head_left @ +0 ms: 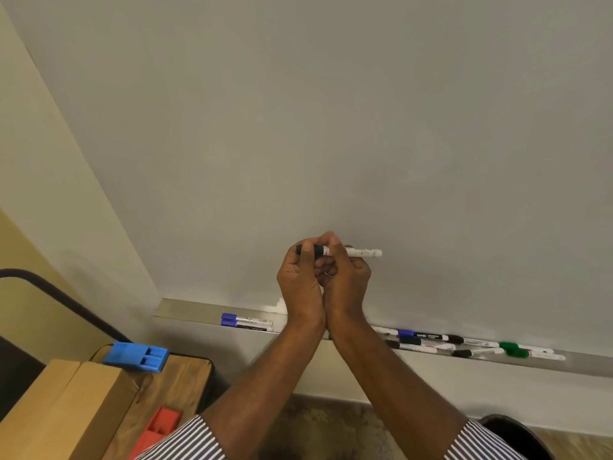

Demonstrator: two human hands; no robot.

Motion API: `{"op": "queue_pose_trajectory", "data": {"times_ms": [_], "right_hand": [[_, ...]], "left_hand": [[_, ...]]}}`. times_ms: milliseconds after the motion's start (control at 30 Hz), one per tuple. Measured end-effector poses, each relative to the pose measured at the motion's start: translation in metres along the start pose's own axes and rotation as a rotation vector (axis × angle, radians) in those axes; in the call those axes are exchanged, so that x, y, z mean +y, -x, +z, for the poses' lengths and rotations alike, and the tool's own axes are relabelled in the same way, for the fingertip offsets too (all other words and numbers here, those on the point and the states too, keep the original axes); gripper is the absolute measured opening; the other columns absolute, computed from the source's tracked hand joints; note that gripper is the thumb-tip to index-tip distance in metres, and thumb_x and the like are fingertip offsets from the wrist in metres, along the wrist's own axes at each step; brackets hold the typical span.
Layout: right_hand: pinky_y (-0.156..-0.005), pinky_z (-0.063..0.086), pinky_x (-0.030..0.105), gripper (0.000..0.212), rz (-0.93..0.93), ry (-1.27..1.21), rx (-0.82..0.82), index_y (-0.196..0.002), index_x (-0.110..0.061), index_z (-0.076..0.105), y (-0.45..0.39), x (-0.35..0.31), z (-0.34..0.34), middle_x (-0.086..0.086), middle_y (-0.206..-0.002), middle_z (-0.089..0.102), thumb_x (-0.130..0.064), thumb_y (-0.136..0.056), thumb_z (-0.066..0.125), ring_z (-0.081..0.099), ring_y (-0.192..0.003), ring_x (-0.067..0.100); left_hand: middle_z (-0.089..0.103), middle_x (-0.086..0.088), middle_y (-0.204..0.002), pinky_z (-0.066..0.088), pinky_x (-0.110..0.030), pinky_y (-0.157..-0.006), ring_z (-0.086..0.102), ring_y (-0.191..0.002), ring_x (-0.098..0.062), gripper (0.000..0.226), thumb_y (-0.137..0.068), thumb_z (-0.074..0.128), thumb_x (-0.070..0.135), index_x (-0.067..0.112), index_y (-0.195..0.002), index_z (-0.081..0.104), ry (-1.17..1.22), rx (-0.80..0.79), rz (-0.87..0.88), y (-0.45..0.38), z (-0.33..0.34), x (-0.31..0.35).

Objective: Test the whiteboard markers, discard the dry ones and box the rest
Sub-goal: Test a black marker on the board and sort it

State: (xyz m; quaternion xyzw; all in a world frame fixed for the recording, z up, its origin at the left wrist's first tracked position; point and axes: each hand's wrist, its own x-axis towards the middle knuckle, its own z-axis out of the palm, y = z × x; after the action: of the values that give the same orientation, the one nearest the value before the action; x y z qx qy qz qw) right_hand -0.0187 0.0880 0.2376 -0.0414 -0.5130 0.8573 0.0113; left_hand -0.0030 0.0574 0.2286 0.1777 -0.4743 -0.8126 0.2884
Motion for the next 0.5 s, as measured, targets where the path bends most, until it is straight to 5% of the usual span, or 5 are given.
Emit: {"op": "queue_pose_trajectory", "data": {"times_ms": [233,500], "right_hand": [[-0.047,0.044,0.029,0.026,0.025,-0.254,0.170,-0.075,-0.010,0.058,-0.008,-0.008,-0.013,0.005,-0.054,0.054,-0.013,-0.100,0.054,0.052,-0.044,0.018],[-0.042,0.044,0.026,0.025,-0.207,-0.243,-0.056,-0.079,-0.011,0.060,-0.020,-0.060,-0.005,0.007,-0.059,0.055,-0.009,-0.102,0.052,0.053,-0.047,0.019]], "left_hand": [[0.076,-0.009,-0.114,0.051,-0.044,-0.107,0.072,-0.110,-0.021,0.027,-0.105,0.048,0.030,0.007,-0.102,0.062,0.298,0.080,-0.132,0.000,0.003,0.014],[0.075,-0.020,-0.103,0.056,-0.054,-0.095,0.072,-0.103,-0.035,0.030,-0.110,0.039,0.020,0.011,-0.089,0.057,0.137,-0.089,0.089,-0.028,0.022,0.050]]}}
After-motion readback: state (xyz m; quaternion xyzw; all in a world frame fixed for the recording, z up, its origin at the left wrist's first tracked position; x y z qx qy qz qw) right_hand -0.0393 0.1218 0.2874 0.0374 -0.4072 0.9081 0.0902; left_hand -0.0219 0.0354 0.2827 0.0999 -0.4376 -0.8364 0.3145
